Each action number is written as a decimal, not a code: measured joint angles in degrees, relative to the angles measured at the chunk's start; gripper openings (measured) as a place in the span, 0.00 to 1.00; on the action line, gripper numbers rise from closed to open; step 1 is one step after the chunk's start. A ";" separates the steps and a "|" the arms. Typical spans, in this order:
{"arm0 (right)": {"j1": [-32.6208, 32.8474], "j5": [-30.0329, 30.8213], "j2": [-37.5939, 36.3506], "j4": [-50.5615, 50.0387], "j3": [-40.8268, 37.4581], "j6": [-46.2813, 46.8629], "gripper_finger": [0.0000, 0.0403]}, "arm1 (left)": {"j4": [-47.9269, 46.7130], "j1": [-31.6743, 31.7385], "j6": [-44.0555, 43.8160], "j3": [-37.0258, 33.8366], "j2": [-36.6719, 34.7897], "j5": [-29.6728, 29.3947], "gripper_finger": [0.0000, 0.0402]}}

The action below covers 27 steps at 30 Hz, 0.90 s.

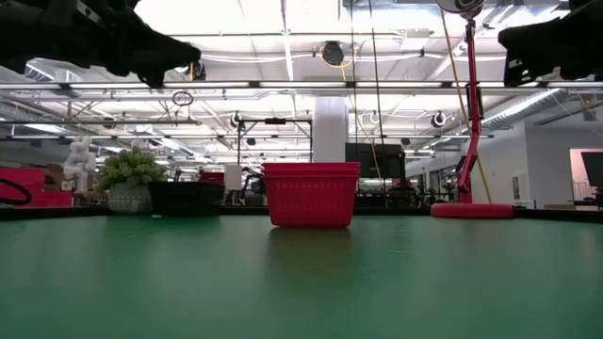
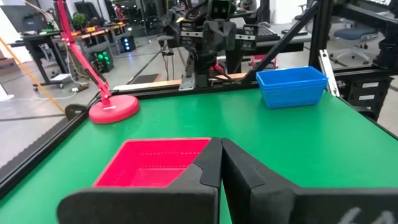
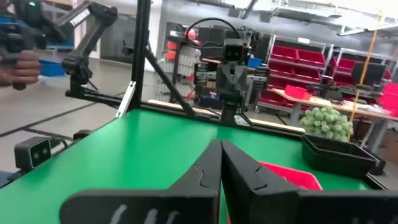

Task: Stack baskets by color
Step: Return to Home Position

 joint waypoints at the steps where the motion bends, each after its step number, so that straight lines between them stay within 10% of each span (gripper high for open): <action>1: -1.34 -1.48 0.00 0.03 -0.06 -0.01 0.00 | -0.02 0.19 0.00 0.00 0.00 0.00 0.02; 19: -10.47 -5.07 0.00 -1.29 -0.21 0.35 0.00 | -9.19 -2.86 2.82 -0.66 -11.72 0.28 0.01; 27: -10.47 -4.99 0.00 -0.62 -0.25 -0.37 0.00 | 3.05 -2.52 5.46 -9.66 -14.68 0.65 0.01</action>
